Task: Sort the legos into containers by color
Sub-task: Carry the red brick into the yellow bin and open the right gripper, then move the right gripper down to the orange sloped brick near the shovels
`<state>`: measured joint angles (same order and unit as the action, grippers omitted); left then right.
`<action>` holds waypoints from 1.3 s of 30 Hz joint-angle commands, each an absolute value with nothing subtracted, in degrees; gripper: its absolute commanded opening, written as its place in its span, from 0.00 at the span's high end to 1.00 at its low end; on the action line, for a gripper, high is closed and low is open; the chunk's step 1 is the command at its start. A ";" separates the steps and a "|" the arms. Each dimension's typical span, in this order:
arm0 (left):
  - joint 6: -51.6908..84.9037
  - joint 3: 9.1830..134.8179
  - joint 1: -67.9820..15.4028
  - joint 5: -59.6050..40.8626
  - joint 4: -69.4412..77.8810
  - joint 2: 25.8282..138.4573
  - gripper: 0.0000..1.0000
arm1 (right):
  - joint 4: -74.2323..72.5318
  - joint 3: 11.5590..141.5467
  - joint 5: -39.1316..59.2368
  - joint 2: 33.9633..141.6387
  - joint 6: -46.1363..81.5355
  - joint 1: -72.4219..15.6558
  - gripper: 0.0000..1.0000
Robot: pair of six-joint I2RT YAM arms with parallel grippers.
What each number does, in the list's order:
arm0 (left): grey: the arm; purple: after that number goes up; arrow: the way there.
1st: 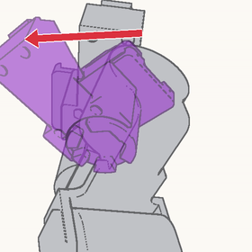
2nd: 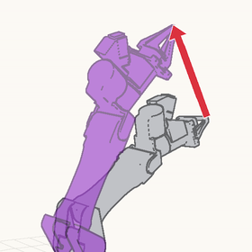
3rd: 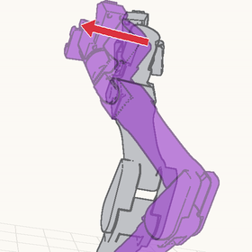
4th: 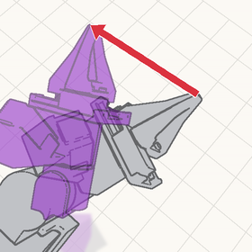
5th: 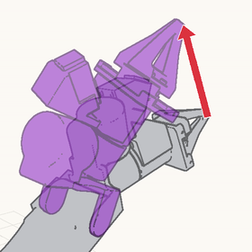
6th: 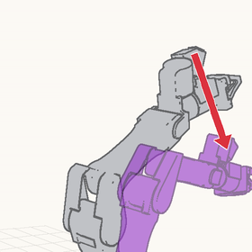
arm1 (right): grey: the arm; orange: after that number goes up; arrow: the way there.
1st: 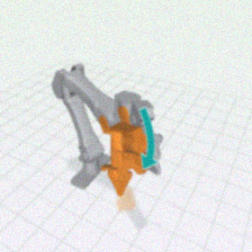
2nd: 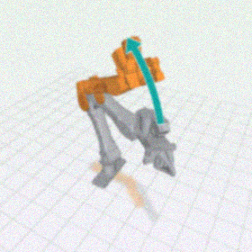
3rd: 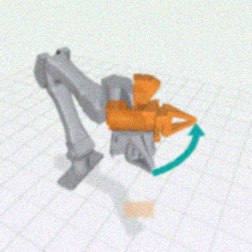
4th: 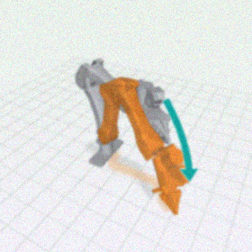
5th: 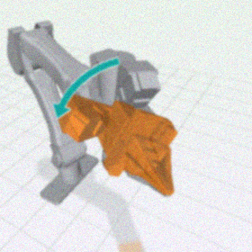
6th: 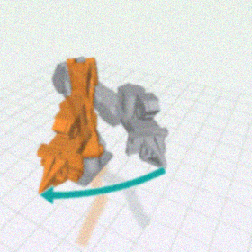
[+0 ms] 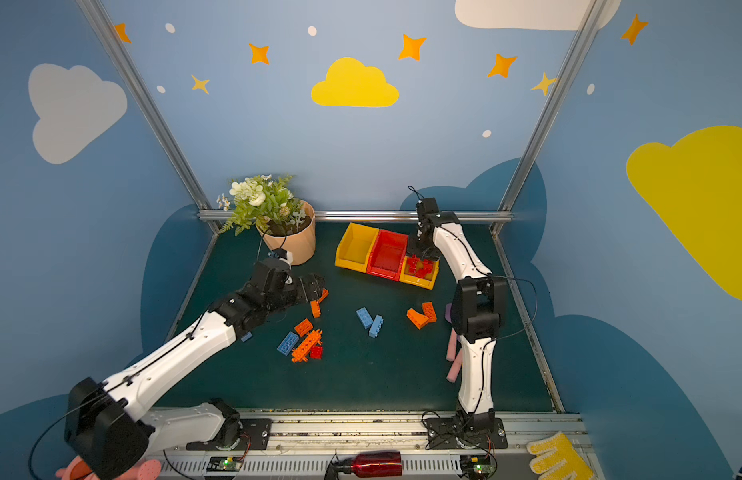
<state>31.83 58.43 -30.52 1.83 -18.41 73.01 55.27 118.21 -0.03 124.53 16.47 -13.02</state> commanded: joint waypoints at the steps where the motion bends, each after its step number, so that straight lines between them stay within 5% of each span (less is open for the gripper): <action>1: 30.73 62.60 -30.05 1.34 -17.12 76.94 0.00 | 55.13 123.71 2.61 128.66 14.41 -11.07 0.53; 7: 32.08 68.38 -29.76 0.21 -17.44 83.76 0.00 | 54.46 130.37 4.04 134.65 14.48 -9.28 0.49; 12: 31.58 71.16 -29.11 -0.09 -19.99 85.89 0.00 | 54.05 131.10 6.33 135.63 14.88 -8.62 0.18; 14: 31.51 70.82 -28.80 -0.08 -20.98 85.37 0.00 | 54.52 131.12 7.24 135.15 14.52 -8.61 0.13; 39: 32.32 45.95 -26.20 -4.60 -27.77 54.67 0.00 | 54.36 93.56 2.34 98.91 25.89 -27.42 0.08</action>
<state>31.16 47.97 -26.37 -3.68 -25.80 57.47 53.58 96.31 4.05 101.41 22.28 -25.80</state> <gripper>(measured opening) 0.998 0.922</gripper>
